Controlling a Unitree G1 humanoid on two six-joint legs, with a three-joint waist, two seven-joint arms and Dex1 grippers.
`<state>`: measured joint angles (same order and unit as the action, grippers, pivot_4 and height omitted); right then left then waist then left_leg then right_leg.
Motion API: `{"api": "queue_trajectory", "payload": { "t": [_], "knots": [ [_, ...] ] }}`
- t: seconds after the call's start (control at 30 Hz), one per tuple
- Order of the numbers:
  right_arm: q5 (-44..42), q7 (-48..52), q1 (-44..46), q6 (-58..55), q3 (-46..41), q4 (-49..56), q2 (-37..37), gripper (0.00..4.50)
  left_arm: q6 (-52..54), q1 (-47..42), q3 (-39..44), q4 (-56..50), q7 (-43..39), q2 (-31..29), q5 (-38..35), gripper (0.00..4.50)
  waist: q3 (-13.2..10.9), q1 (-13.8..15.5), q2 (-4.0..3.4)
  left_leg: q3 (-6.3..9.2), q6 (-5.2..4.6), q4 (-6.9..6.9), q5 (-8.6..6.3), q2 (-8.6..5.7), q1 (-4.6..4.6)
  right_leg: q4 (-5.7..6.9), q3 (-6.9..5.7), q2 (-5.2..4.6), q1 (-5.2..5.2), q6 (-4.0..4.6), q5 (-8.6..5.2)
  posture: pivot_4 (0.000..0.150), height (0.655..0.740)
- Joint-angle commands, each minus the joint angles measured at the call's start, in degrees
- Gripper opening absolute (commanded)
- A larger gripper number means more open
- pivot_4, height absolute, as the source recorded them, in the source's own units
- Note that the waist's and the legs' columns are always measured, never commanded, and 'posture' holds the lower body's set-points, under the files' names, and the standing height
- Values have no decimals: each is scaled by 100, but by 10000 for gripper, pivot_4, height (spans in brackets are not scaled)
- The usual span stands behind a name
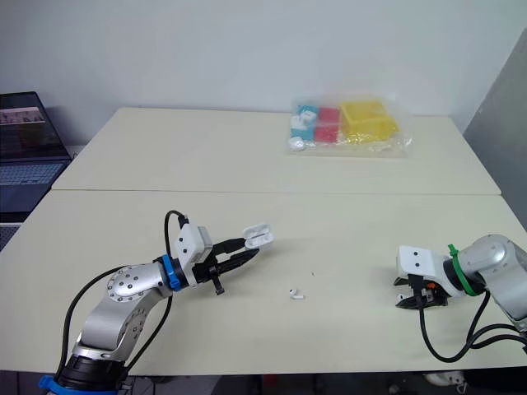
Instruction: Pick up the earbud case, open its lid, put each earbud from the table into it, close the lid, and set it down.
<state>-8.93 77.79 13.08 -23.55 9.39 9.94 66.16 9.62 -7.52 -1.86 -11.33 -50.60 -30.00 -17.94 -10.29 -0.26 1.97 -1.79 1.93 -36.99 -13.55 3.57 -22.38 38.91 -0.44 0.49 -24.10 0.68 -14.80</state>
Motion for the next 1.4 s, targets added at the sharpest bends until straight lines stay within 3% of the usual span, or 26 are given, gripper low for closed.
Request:
{"api": "queue_trajectory", "payload": {
  "t": [0.03,0.23,0.33,0.63,1.03,1.13,1.27,1.4],
  "knots": [
    [-349,-40,-195,-652,-613,818,348,24394,12,87,135,-292,64,-59,-102,7901,-1,6,-1,0,0,2,0,0,-2,-3,-1,0,-1,1,-1,1500,7400],
    [368,-927,-357,-1797,-340,1574,627,24394,62,206,115,-390,136,-51,-97,7901,0,8,-1,4,1,1,-1,2,-4,-4,-4,-9,-1,3,-3,1500,7400],
    [225,-788,-276,-2104,-83,1774,620,24394,82,241,29,-445,147,-24,-79,7901,0,8,-1,3,1,-1,-1,1,-3,-3,-4,-18,-1,2,-3,1500,7400],
    [626,-768,206,-1952,674,1455,454,24394,173,350,-40,-594,221,25,-74,7901,-1,-2,-1,2,1,2,-1,2,-3,-3,-5,-9,-4,6,-5,1500,7400],
    [727,-758,328,-1821,931,1205,339,24394,227,382,-55,-664,298,32,-63,7901,0,5,-1,4,1,2,-1,1,-4,-3,-7,-8,-4,6,-5,1500,7400],
    [760,-787,348,-1784,950,1173,284,18413,226,366,-60,-646,303,38,-58,7901,0,5,0,3,1,2,-1,1,-4,-3,-6,-8,-3,6,-6,1500,7400],
    [851,-778,343,-1643,939,1140,286,5131,232,347,-75,-640,303,44,-53,7901,0,5,0,3,1,1,-1,1,-3,-3,-6,-8,-2,6,-5,1500,7400],
    [809,-770,328,-1610,828,1167,317,3708,228,316,-81,-616,299,44,-50,7901,0,5,0,3,1,1,-1,1,-2,-3,-6,-8,-2,6,-5,1500,7400]
  ]
}}
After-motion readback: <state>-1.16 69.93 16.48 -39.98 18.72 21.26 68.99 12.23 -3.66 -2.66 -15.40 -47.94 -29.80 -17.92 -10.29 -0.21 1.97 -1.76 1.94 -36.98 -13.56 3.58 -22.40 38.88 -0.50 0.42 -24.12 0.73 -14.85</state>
